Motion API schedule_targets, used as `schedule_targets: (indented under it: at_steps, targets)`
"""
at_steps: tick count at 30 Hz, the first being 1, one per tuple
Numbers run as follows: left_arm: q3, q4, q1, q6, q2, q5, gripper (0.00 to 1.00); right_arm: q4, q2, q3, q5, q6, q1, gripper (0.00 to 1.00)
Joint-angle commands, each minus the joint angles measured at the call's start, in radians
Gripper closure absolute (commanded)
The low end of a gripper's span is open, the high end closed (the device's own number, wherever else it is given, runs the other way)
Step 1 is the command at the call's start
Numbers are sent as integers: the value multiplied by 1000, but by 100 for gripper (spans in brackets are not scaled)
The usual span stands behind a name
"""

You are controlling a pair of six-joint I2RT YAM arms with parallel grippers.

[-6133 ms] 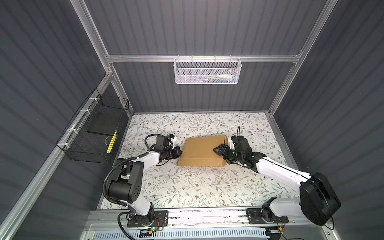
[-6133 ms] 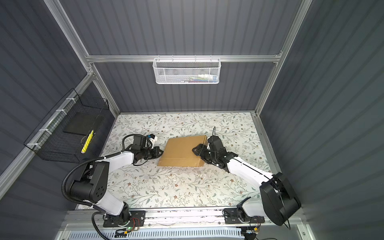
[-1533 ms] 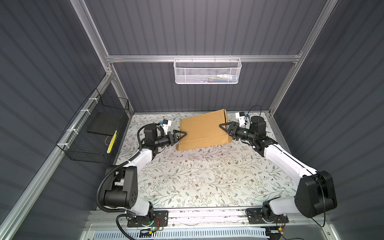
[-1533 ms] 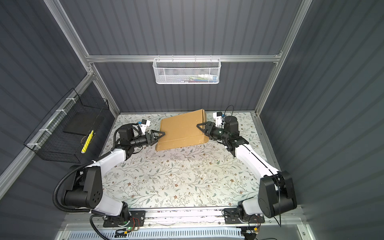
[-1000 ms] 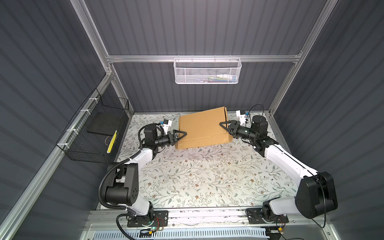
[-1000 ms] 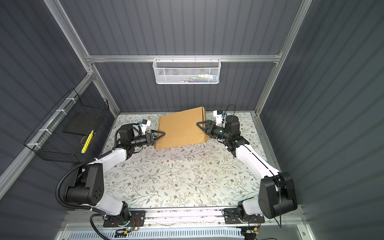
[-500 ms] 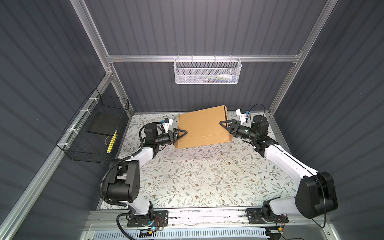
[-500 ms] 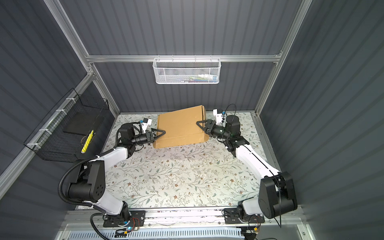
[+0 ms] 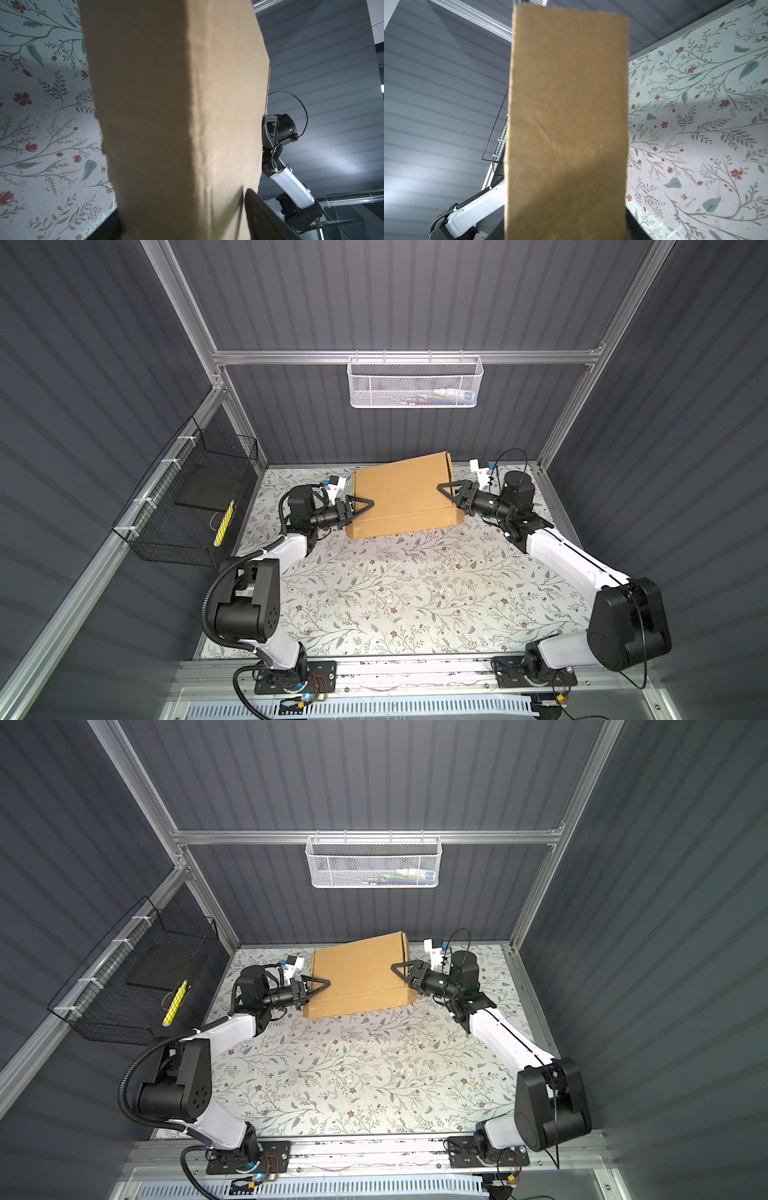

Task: Fold the paper box

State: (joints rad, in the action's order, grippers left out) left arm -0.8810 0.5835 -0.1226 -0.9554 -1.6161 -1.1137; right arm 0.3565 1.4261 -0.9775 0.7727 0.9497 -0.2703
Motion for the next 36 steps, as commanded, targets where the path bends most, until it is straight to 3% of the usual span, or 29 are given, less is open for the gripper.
schedule_targets:
  at_steps: [1,9,18,28,36]
  targets:
    - [-18,57,-5,-25,-3,-62,23,24,17,23,15,-31,2,57]
    - [-23,69,-3,-39,17,-93,26,-1,5,32,17,-49,22,58]
    - [-52,24,-3,2,10,-82,17,1,-37,53,39,-32,42,60]
    - [-62,190,-3,-148,-1,-95,18,7,-35,71,66,-30,49,61]
    - [-73,150,-3,-127,4,-93,18,39,-43,81,90,-2,68,62]
